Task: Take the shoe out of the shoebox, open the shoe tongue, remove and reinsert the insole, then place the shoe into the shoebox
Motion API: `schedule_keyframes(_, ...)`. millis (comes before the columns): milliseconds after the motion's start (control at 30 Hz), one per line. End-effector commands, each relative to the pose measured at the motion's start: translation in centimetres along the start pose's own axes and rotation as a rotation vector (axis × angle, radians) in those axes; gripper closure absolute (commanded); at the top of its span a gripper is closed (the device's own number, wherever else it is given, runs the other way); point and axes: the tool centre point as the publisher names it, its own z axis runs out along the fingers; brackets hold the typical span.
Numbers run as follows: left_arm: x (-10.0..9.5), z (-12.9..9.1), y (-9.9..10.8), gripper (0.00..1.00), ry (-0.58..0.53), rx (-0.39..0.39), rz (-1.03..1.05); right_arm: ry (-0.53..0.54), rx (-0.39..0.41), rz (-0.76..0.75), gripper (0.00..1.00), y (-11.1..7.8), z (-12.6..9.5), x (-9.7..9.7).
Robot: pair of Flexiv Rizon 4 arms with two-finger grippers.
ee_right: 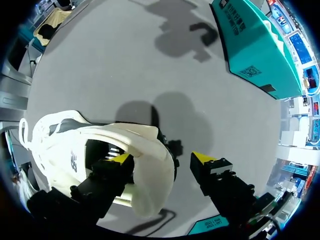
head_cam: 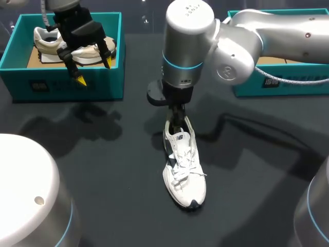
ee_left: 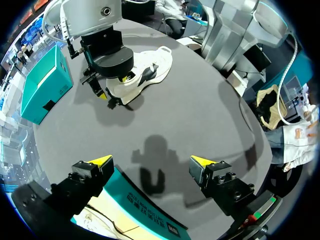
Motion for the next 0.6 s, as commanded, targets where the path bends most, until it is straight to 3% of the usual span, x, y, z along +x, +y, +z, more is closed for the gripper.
schedule_keyframes(33, 0.0, 0.0, 0.0, 0.00, 0.000, -0.001, 0.000, 0.016, -0.005, -0.002, 0.28, 0.1, 0.9, -0.2)
schedule_keyframes(200, 0.0, 0.0, 0.0, 0.00, 0.000, -0.001, 0.000, 0.027, -0.029, -0.003, 0.30, 0.0, 1.4, 0.1)
schedule_keyframes(367, 0.0, 0.0, 0.0, 0.00, 0.000, -0.001, 0.000, 0.039, -0.041, 0.004, 0.39, -0.2, 1.9, 0.3)
schedule_keyframes(533, 0.0, 0.0, 0.0, 0.00, 0.000, -0.001, 0.000, 0.043, -0.049, 0.013, 0.67, -0.5, 2.0, 0.3)
schedule_keyframes(600, 0.0, 0.0, 0.0, 0.00, 0.000, -0.001, 0.000, 0.043, -0.049, 0.014, 0.99, -0.5, 2.0, 0.3)
